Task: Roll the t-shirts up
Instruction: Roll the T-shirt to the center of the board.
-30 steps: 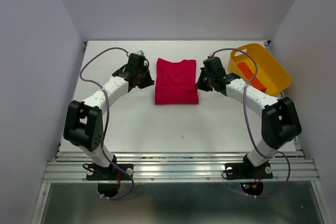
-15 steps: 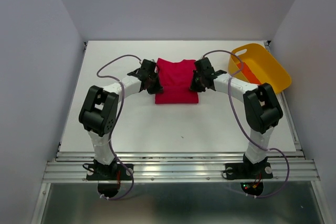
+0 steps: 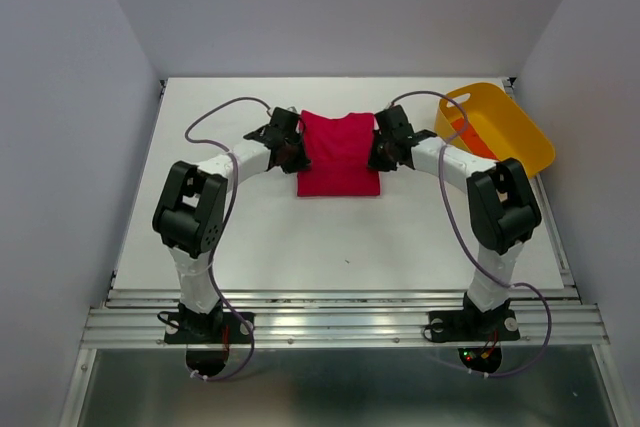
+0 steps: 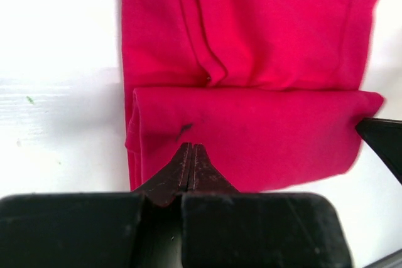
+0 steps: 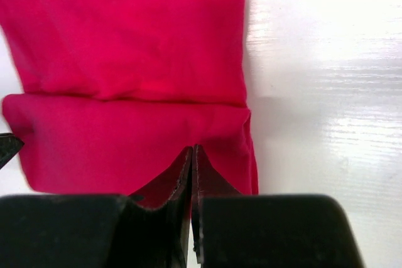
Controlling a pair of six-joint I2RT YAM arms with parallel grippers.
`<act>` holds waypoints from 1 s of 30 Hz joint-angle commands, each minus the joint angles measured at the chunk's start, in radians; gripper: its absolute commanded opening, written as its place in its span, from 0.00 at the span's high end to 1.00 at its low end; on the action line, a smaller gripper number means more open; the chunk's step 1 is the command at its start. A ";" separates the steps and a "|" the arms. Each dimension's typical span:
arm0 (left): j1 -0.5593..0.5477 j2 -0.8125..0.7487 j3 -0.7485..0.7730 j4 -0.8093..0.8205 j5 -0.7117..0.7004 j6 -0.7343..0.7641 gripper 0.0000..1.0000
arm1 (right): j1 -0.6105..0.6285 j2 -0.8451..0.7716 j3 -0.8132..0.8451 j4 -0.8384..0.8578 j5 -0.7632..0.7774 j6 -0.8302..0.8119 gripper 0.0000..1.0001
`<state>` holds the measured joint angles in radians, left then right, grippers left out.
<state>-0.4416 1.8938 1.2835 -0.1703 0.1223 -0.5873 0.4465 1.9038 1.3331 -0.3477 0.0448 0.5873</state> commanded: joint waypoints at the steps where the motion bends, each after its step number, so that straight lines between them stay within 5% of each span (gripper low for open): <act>1: -0.009 -0.137 0.023 -0.026 0.013 0.011 1.00 | 0.046 -0.094 0.028 0.000 -0.025 -0.021 0.95; 17: -0.045 0.065 0.014 0.097 0.074 -0.019 1.00 | 0.069 0.158 0.101 0.067 -0.088 0.042 0.95; 30: -0.016 -0.091 0.020 0.015 0.005 0.040 1.00 | 0.020 -0.054 0.031 0.035 0.038 -0.024 0.94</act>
<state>-0.4778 1.9083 1.2835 -0.1219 0.1688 -0.5900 0.5045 1.9259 1.3621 -0.3092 0.0036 0.6064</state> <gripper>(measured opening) 0.022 0.059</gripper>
